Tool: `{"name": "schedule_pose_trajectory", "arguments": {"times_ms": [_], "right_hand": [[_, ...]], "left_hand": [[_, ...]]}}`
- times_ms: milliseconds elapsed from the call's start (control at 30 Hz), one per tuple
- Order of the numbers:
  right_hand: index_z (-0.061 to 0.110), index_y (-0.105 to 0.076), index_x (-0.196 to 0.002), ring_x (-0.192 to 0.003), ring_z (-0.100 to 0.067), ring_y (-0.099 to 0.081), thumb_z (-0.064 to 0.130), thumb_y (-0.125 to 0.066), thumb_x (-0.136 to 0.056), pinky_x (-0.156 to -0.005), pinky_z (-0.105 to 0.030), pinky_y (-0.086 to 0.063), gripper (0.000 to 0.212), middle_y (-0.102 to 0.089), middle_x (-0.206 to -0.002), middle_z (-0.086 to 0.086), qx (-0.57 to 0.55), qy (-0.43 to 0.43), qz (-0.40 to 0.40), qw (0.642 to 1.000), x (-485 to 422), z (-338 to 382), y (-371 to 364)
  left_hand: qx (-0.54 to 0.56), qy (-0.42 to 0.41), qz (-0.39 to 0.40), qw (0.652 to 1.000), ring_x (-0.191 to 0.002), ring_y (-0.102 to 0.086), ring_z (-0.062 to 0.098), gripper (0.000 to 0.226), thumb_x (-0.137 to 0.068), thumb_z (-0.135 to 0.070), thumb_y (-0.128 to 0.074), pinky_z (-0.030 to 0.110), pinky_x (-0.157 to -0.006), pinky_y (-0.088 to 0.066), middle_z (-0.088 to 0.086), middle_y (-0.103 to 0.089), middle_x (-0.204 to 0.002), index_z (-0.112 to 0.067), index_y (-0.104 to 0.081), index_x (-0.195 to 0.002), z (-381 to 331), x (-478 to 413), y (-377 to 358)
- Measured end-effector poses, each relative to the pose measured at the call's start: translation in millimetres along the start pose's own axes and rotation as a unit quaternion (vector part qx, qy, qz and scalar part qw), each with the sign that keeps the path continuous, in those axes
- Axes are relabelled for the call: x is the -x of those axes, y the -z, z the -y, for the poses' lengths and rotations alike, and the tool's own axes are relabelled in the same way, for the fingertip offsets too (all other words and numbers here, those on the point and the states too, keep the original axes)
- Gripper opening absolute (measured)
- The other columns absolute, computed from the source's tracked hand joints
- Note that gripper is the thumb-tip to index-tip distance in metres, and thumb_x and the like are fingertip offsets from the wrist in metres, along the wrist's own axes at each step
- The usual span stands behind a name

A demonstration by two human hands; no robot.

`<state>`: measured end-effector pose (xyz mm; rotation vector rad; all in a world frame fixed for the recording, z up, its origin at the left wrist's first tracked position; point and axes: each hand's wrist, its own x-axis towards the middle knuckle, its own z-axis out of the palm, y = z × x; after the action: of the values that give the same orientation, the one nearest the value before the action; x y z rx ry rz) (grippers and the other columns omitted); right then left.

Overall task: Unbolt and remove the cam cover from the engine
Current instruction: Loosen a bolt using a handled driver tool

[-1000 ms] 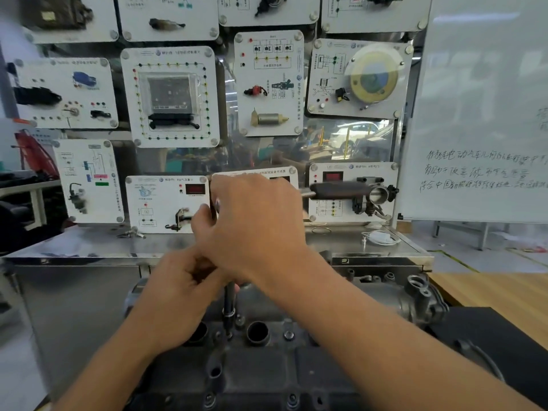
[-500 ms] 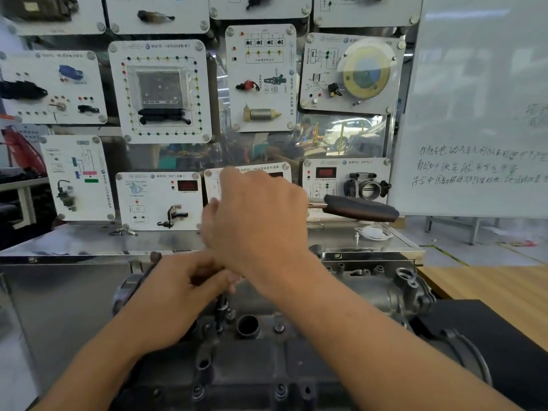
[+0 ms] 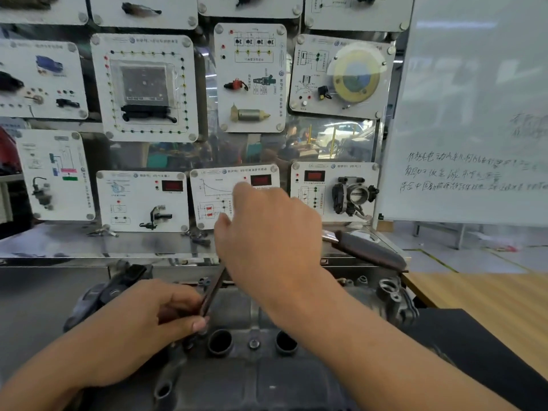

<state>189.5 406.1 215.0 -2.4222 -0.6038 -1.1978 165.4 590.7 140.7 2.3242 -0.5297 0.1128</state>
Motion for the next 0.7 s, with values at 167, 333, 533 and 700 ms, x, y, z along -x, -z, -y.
{"name": "schedule_pose_trajectory", "arguments": {"times_ms": [167, 333, 533, 700], "right_hand": [[0.020, -0.026, -0.068, -0.045, -0.015, -0.020, 0.014, -0.056, -0.087, -0.048, -0.027, -0.011, 0.036, -0.026, -0.057, 0.004, -0.013, 0.072, 0.002, 0.997, -11, 43, 8], [0.031, -0.046, -0.075, -0.044, -0.008, -0.023, 0.026, -0.056, -0.088, -0.050, -0.030, -0.002, 0.018, -0.033, -0.055, 0.007, 0.063, 0.164, 0.008, 0.984, -19, 74, -9], [0.030, -0.045, -0.077, -0.054, -0.015, -0.044, 0.030, -0.063, -0.085, -0.048, -0.026, -0.020, 0.020, -0.033, -0.059, 0.009, 0.015, 0.197, 0.021, 0.980, -20, 61, 7], [0.024, -0.051, -0.086, -0.066, -0.023, -0.050, 0.031, -0.059, -0.089, -0.049, -0.027, -0.025, 0.011, -0.044, -0.070, 0.005, 0.019, 0.110, 0.058, 0.992, -18, 43, 12]], "left_hand": [[-0.010, 0.028, -0.046, 0.999, -0.082, -0.071, -0.004, 0.019, -0.077, -0.045, -0.070, 0.008, -0.069, -0.052, -0.022, -0.075, -0.090, -0.052, -0.070, -0.095, 4, 9, 1], [-0.177, 0.147, -0.100, 0.968, -0.098, -0.053, 0.004, 0.034, -0.089, -0.018, -0.071, 0.012, -0.077, -0.038, -0.008, -0.062, -0.107, -0.041, -0.047, -0.083, 23, 6, -2], [-0.039, 0.064, -0.079, 0.994, -0.070, -0.068, -0.002, 0.007, -0.091, -0.028, -0.071, 0.012, -0.063, -0.051, -0.015, -0.074, -0.080, -0.034, -0.072, -0.088, -6, 19, -2], [0.033, 0.090, -0.054, 0.994, -0.086, -0.073, 0.005, 0.012, -0.095, -0.020, -0.067, 0.016, -0.065, -0.056, -0.010, -0.078, -0.088, -0.027, -0.077, -0.097, -6, 17, -3]]}}
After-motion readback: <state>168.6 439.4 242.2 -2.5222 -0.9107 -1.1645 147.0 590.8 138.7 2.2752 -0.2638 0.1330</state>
